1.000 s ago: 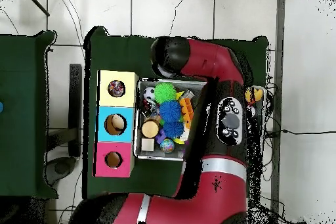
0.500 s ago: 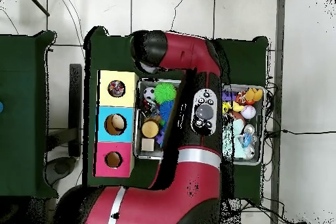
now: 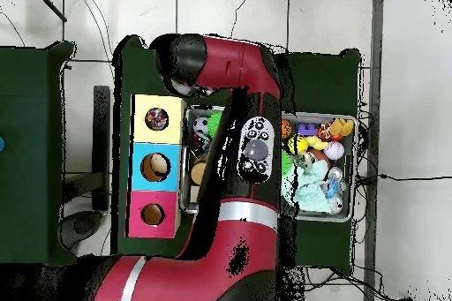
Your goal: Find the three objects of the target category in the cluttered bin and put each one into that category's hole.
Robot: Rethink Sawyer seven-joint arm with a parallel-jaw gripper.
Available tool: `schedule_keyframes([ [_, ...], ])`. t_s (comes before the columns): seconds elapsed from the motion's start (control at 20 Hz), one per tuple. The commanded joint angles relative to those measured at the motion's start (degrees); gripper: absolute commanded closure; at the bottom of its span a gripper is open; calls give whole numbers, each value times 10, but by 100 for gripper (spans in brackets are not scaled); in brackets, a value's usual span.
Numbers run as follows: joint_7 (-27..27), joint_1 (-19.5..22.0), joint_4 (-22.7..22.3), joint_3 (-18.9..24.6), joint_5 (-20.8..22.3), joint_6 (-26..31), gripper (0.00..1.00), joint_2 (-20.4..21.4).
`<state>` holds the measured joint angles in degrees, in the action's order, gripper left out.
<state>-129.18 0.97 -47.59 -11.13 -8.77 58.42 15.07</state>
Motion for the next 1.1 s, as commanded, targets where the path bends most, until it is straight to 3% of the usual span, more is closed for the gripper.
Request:
schedule_keyframes([
  [0.05,-180,-15,-88,1,-25,6,100,17],
  [0.5,-219,-55,-178,-6,-44,-79,100,28],
  [1.1,-226,-80,-228,-9,-65,-161,100,3],
])
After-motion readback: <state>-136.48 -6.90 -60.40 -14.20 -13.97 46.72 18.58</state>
